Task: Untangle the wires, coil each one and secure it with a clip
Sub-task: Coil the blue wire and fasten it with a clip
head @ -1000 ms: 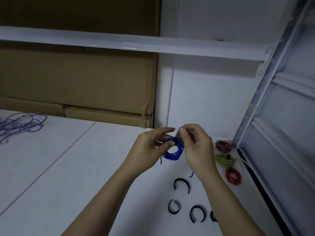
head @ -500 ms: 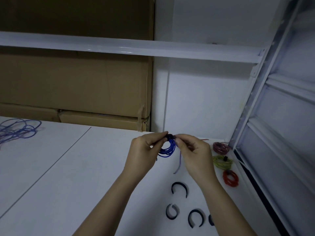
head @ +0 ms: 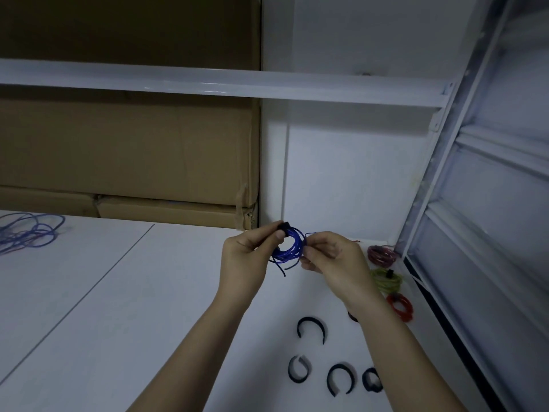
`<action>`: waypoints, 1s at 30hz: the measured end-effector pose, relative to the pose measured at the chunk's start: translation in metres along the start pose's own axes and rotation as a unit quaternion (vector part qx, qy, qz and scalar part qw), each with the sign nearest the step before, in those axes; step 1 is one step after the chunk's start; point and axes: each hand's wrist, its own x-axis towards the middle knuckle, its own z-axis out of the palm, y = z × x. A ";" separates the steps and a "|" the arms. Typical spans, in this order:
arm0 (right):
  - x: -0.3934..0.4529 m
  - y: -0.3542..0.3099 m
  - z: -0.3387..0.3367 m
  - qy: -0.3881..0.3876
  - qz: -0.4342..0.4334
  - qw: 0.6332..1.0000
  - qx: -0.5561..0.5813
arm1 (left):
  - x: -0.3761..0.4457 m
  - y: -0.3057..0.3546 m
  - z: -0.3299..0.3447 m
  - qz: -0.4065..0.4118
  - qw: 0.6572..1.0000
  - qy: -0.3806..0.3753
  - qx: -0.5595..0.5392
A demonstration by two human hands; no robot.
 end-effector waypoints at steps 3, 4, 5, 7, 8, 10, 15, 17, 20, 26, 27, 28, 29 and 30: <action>0.003 -0.005 0.001 -0.003 0.006 1.000 0.023 | 0.002 0.003 0.003 -0.002 1.000 0.006 -0.020; 0.004 -0.006 0.003 -0.004 0.012 0.999 0.039 | 0.003 0.003 0.004 -0.003 1.000 0.011 -0.026; 0.004 -0.007 0.004 -0.004 0.017 0.998 0.055 | 0.003 0.003 0.004 -0.007 0.999 0.015 -0.031; 0.004 -0.007 0.005 -0.003 0.029 0.996 0.086 | 0.004 0.002 0.005 -0.015 0.999 0.018 -0.039; 0.005 -0.007 0.006 -0.007 0.036 0.994 0.106 | 0.004 0.002 0.005 -0.018 0.999 0.017 -0.042; 0.005 -0.007 0.008 -0.025 0.056 0.986 0.156 | 0.004 0.001 0.006 -0.023 0.999 0.017 -0.042; 0.006 -0.007 0.010 -0.059 0.087 0.970 0.218 | 0.004 -0.002 0.005 -0.013 0.999 0.028 -0.031; 0.007 -0.007 0.010 -0.061 0.092 0.967 0.230 | 0.004 -0.002 0.006 0.007 1.000 0.029 -0.008; 0.007 -0.009 0.012 -0.063 0.090 0.961 0.254 | 0.003 0.000 0.005 0.052 0.997 0.026 0.054; 0.006 -0.007 0.020 -0.029 -0.020 0.997 0.066 | 0.006 -0.004 0.004 0.089 0.991 0.016 0.103; 0.006 -0.006 0.021 -0.026 -0.034 0.997 0.061 | 0.007 -0.003 0.004 0.089 0.991 0.017 0.099; 0.006 -0.005 0.021 -0.023 -0.048 0.997 0.061 | 0.007 -0.003 0.004 0.090 0.991 0.017 0.099; 0.007 -0.003 0.021 -0.016 -0.064 0.996 0.059 | 0.008 -0.002 0.005 0.091 0.991 0.017 0.099; 0.009 -0.001 0.021 -0.007 -0.079 0.996 0.051 | 0.009 -0.002 0.006 0.091 0.991 0.017 0.097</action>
